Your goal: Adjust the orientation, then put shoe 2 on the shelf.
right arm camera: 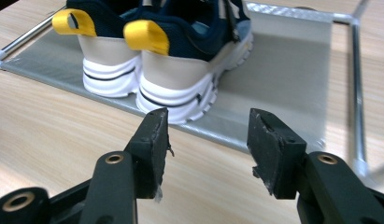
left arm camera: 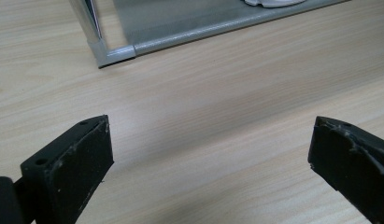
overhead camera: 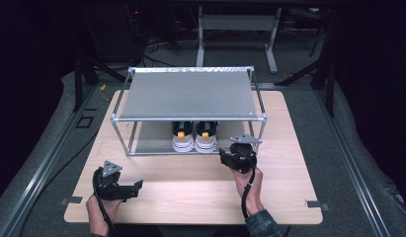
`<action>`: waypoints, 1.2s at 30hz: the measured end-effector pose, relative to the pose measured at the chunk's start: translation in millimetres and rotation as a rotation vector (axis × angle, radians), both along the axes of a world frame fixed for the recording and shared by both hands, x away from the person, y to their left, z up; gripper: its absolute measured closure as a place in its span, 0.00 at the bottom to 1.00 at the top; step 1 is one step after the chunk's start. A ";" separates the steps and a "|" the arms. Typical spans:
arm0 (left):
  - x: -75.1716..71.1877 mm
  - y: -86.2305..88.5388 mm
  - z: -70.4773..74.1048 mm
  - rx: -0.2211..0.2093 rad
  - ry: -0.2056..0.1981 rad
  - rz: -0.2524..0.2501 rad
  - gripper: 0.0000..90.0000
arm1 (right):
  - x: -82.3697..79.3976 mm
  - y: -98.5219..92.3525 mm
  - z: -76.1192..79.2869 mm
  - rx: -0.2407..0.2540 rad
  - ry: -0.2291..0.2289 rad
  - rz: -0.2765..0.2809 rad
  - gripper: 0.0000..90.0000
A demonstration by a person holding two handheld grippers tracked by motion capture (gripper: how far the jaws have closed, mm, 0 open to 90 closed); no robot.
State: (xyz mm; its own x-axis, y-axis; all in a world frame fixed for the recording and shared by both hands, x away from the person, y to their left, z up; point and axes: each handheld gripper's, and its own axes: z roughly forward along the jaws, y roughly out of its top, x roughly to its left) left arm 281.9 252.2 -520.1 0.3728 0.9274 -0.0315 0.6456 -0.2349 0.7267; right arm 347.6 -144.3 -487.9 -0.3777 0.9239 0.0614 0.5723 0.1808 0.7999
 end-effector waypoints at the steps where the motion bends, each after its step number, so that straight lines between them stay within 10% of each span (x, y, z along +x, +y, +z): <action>1: 0.1 -0.3 0.7 0.002 0.000 -0.002 0.00 | -1.3 -2.7 0.3 0.003 0.005 -0.001 0.53; 36: 5.3 9.7 -3.1 0.008 0.020 0.007 0.00 | -43.6 -117.0 -13.9 0.018 0.061 -0.112 0.44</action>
State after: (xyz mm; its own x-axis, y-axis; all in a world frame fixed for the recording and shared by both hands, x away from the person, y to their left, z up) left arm 287.2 261.9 -523.2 0.3657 0.9302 -0.0309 0.6614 -0.2364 0.7118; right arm 304.0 -261.3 -501.9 -0.2677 0.9585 0.0982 0.6354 0.0990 0.7658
